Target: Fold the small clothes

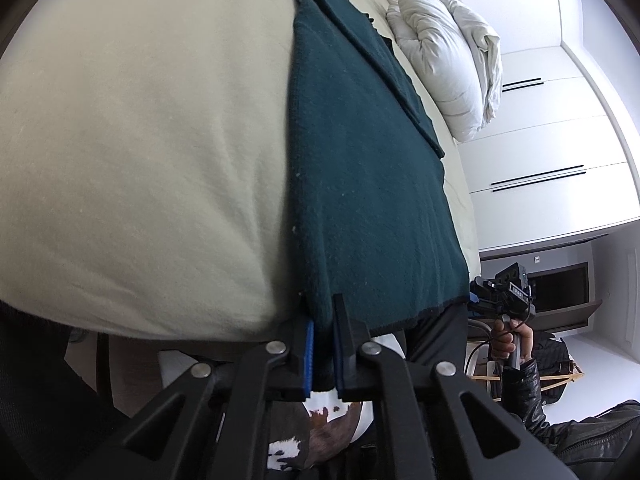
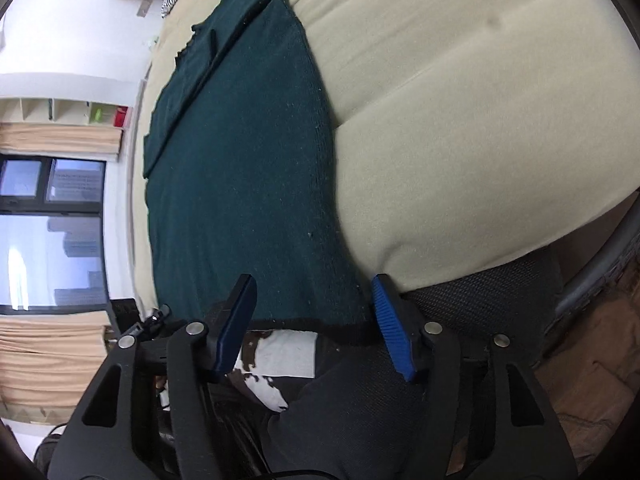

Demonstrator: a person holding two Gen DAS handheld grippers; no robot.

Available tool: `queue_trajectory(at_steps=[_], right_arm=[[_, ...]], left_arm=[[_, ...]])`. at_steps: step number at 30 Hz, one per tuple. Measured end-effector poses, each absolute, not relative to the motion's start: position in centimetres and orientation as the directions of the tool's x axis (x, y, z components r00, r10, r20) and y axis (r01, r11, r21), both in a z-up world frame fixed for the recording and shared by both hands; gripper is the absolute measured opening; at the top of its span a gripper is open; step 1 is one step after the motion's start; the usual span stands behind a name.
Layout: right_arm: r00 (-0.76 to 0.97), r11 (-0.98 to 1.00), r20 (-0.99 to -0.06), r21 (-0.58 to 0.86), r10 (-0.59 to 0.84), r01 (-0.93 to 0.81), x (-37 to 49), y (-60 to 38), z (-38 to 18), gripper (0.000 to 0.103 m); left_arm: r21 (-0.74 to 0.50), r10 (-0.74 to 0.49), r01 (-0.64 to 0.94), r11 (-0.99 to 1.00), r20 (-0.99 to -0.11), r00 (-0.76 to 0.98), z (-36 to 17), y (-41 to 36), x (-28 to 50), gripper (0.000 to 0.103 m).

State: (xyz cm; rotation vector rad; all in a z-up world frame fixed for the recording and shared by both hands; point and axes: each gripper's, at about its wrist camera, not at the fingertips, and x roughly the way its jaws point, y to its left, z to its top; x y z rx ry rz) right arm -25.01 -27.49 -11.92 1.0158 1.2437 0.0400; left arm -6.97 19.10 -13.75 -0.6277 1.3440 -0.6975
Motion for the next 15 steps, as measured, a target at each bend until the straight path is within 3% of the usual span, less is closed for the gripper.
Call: queue_trajectory(at_steps=[9, 15], right_arm=[[0.402, 0.565, -0.743, 0.668, 0.535, 0.484, -26.2, -27.3, -12.6, 0.032], [0.413, 0.567, -0.740, 0.672, 0.531, 0.477, -26.7, -27.0, -12.6, 0.022]], left_arm=[[-0.750, -0.758, 0.104, 0.653, -0.647, 0.085, -13.1, 18.8, -7.2, 0.008], [-0.747, -0.755, 0.105, 0.656, -0.650, 0.090, -12.8, 18.7, -7.2, 0.007]])
